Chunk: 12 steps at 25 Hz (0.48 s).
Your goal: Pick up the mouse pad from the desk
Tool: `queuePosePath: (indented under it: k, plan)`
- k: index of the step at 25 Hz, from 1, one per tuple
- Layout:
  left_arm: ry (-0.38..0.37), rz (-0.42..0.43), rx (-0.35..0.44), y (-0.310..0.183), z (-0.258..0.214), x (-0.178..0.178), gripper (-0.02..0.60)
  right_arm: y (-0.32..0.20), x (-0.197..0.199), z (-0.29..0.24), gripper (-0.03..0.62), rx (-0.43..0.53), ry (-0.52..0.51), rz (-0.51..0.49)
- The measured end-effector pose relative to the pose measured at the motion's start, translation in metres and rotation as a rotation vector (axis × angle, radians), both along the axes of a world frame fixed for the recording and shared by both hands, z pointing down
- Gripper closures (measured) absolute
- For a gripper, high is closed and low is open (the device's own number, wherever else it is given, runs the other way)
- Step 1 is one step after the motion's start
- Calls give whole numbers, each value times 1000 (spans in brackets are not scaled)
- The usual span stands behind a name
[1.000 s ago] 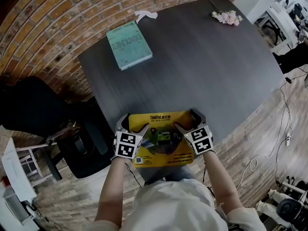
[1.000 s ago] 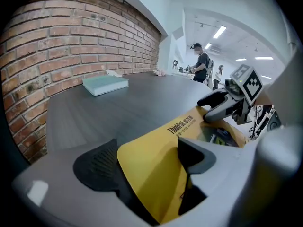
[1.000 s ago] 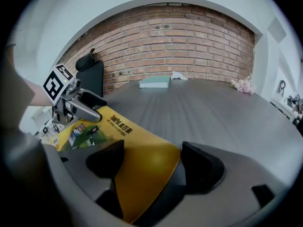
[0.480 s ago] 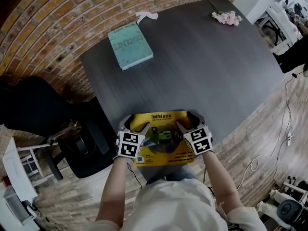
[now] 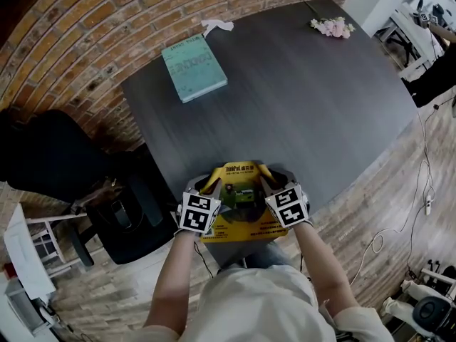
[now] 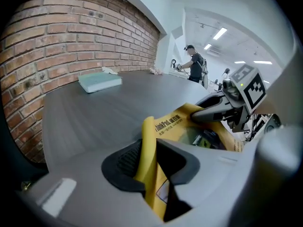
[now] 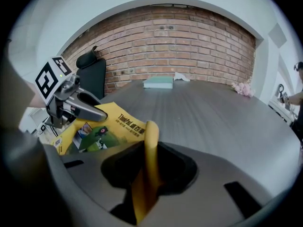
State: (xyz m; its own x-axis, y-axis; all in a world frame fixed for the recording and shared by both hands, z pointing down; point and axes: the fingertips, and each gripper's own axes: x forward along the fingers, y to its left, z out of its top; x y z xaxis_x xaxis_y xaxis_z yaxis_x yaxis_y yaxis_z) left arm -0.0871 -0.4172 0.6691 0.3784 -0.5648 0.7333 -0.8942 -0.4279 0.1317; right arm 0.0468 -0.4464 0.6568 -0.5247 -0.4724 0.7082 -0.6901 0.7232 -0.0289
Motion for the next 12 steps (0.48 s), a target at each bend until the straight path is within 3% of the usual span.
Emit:
queuePosePath:
  k: [5,12]
  plan:
    - [-2,18,18,3,-5,9,549,5,-5,-4,537,4,18,-12]
    - [6,41,44,7,-19,14,554,12,-9,-17,565,32,-8,18]
